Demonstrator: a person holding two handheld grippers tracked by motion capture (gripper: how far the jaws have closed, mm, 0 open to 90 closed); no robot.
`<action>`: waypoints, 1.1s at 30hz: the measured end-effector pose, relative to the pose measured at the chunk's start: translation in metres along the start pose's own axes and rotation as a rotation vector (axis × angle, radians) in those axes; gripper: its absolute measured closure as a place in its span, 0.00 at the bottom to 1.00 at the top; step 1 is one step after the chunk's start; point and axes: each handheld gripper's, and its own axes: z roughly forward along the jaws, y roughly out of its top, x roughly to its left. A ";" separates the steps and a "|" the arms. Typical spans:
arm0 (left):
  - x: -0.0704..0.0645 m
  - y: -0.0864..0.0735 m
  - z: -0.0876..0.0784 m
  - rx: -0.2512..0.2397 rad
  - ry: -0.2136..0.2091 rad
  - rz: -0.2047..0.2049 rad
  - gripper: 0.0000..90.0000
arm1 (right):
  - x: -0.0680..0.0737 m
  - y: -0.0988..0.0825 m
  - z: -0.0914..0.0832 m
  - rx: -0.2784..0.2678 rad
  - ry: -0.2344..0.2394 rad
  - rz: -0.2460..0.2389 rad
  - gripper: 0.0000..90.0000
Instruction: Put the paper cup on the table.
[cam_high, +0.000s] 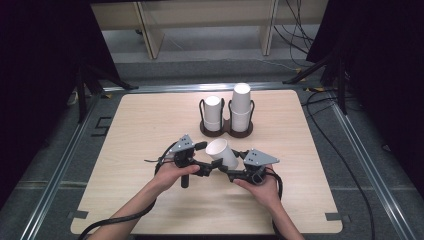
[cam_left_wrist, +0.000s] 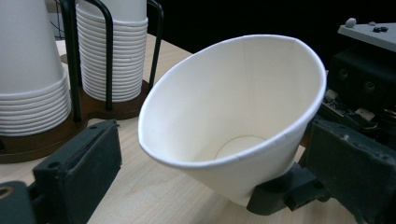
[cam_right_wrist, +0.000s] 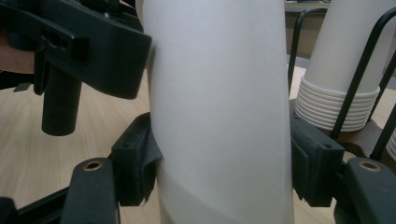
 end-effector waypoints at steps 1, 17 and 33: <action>0.000 0.000 0.000 0.012 0.008 0.005 0.03 | 0.001 0.000 0.001 -0.004 0.002 0.007 0.38; 0.001 0.002 0.007 0.015 -0.040 -0.031 0.08 | 0.004 0.001 0.002 0.020 0.021 0.006 0.38; -0.001 0.006 0.006 -0.004 -0.048 -0.012 0.16 | 0.004 0.001 0.002 0.023 -0.007 -0.011 0.36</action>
